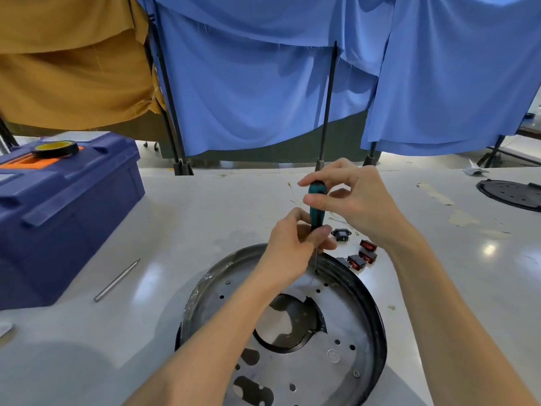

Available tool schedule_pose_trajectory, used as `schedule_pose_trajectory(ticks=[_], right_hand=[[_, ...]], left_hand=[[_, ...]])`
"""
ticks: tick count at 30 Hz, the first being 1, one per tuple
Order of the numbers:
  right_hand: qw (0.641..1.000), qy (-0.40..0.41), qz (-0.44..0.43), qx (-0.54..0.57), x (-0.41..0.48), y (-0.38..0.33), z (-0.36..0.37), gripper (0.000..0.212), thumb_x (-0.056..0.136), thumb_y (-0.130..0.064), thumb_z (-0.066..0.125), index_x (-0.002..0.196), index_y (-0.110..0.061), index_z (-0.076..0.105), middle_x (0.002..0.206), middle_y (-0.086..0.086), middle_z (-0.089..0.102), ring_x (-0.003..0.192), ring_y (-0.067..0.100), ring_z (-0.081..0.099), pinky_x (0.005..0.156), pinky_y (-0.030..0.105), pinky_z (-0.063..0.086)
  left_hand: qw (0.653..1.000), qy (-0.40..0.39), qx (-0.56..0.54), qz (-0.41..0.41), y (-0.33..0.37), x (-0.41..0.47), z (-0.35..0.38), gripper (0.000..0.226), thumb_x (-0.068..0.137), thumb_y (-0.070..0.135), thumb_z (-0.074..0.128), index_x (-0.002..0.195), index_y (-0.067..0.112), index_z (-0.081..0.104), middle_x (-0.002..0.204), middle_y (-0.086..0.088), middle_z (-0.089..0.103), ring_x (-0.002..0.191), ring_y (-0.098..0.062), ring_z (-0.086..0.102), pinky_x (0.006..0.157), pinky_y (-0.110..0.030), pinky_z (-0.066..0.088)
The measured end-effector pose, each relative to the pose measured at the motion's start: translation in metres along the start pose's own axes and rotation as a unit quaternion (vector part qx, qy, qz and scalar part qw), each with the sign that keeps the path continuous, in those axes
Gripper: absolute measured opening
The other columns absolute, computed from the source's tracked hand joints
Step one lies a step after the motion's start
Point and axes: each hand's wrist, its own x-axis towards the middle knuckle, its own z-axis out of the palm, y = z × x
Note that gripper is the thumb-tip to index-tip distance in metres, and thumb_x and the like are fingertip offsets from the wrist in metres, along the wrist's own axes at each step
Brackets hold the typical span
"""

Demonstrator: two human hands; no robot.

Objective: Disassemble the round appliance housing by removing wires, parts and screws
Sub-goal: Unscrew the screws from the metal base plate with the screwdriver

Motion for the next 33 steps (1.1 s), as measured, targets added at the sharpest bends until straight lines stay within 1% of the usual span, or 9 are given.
schedule_pose_trajectory(ticks=[3, 6, 12, 15, 19, 22, 24, 30, 33], right_hand=[[0.999, 0.039, -0.019, 0.019, -0.001, -0.001, 0.004, 0.034, 0.077, 0.002, 0.072, 0.092, -0.028, 0.074, 0.083, -0.011, 0.068, 0.081, 0.004, 0.063, 0.079, 0.015, 0.053], [1.0, 0.026, -0.014, 0.005, 0.0, 0.0, 0.0, 0.04, 0.082, 0.012, 0.061, 0.092, -0.025, 0.073, 0.089, -0.007, 0.073, 0.088, 0.01, 0.068, 0.082, 0.017, 0.055], [1.0, 0.004, 0.004, -0.021, 0.0, 0.003, -0.003, 0.022, 0.074, -0.028, 0.08, 0.094, -0.032, 0.073, 0.095, -0.008, 0.067, 0.089, 0.002, 0.063, 0.078, 0.021, 0.055], [0.999, 0.035, -0.012, -0.018, 0.0, 0.002, -0.001, 0.031, 0.076, -0.008, 0.077, 0.094, -0.032, 0.073, 0.09, -0.007, 0.068, 0.084, 0.007, 0.064, 0.082, 0.023, 0.056], [0.999, -0.016, -0.01, 0.044, -0.002, 0.002, -0.006, 0.043, 0.082, 0.015, 0.059, 0.094, -0.025, 0.071, 0.095, -0.002, 0.074, 0.092, 0.012, 0.071, 0.085, 0.025, 0.057], [0.998, -0.045, -0.002, 0.036, -0.001, 0.0, -0.003, 0.02, 0.082, -0.014, 0.072, 0.095, -0.028, 0.073, 0.098, -0.01, 0.072, 0.097, 0.003, 0.067, 0.083, 0.02, 0.054], [0.999, -0.03, 0.008, -0.004, -0.001, 0.0, 0.001, 0.022, 0.07, -0.04, 0.078, 0.091, -0.037, 0.072, 0.099, -0.011, 0.067, 0.095, 0.002, 0.063, 0.079, 0.021, 0.056], [0.997, -0.022, -0.007, 0.069, -0.001, 0.005, -0.007, 0.036, 0.084, 0.012, 0.058, 0.102, -0.016, 0.073, 0.091, -0.003, 0.076, 0.09, 0.014, 0.072, 0.083, 0.022, 0.057], [0.998, -0.045, -0.004, 0.035, -0.001, 0.004, -0.01, 0.026, 0.088, -0.005, 0.064, 0.097, -0.027, 0.073, 0.097, -0.013, 0.073, 0.097, 0.001, 0.067, 0.081, 0.015, 0.053]], left_hand=[[1.0, 0.002, 0.005, 0.006, -0.001, -0.001, 0.0, 0.019, 0.093, 0.025, 0.06, 0.099, 0.012, 0.048, 0.084, -0.007, 0.075, 0.079, -0.015, 0.072, 0.077, -0.024, 0.057], [0.999, -0.018, 0.005, 0.027, 0.0, -0.003, 0.0, 0.019, 0.101, 0.019, 0.045, 0.118, 0.013, 0.05, 0.085, -0.006, 0.073, 0.084, -0.018, 0.072, 0.082, -0.027, 0.057], [1.0, 0.009, 0.024, 0.011, 0.001, -0.002, -0.001, 0.014, 0.097, 0.022, 0.054, 0.105, 0.01, 0.053, 0.083, -0.005, 0.074, 0.08, -0.014, 0.072, 0.083, -0.032, 0.057], [0.999, 0.022, 0.026, 0.018, 0.002, -0.004, 0.0, 0.021, 0.094, 0.028, 0.058, 0.104, 0.01, 0.051, 0.082, -0.006, 0.074, 0.077, -0.015, 0.072, 0.082, -0.034, 0.057], [0.997, 0.01, 0.066, 0.03, 0.002, -0.005, 0.001, 0.023, 0.101, 0.023, 0.044, 0.116, 0.01, 0.055, 0.083, -0.004, 0.073, 0.087, -0.019, 0.07, 0.088, -0.043, 0.054], [0.996, 0.027, 0.085, 0.028, 0.002, -0.005, 0.002, 0.021, 0.097, 0.028, 0.053, 0.11, 0.012, 0.056, 0.084, 0.002, 0.073, 0.092, -0.015, 0.067, 0.089, -0.045, 0.053], [0.993, 0.045, 0.103, 0.027, 0.002, -0.005, 0.003, 0.025, 0.092, 0.035, 0.06, 0.106, 0.015, 0.054, 0.084, 0.005, 0.072, 0.092, -0.011, 0.066, 0.088, -0.045, 0.053], [0.996, -0.001, 0.081, 0.04, 0.002, -0.004, 0.0, 0.024, 0.101, 0.02, 0.046, 0.122, 0.013, 0.053, 0.098, -0.002, 0.074, 0.103, -0.013, 0.064, 0.086, -0.037, 0.056], [0.997, 0.002, 0.068, 0.028, -0.002, -0.003, 0.001, 0.014, 0.099, 0.017, 0.05, 0.111, 0.013, 0.055, 0.091, -0.001, 0.074, 0.097, -0.012, 0.066, 0.085, -0.036, 0.056]])
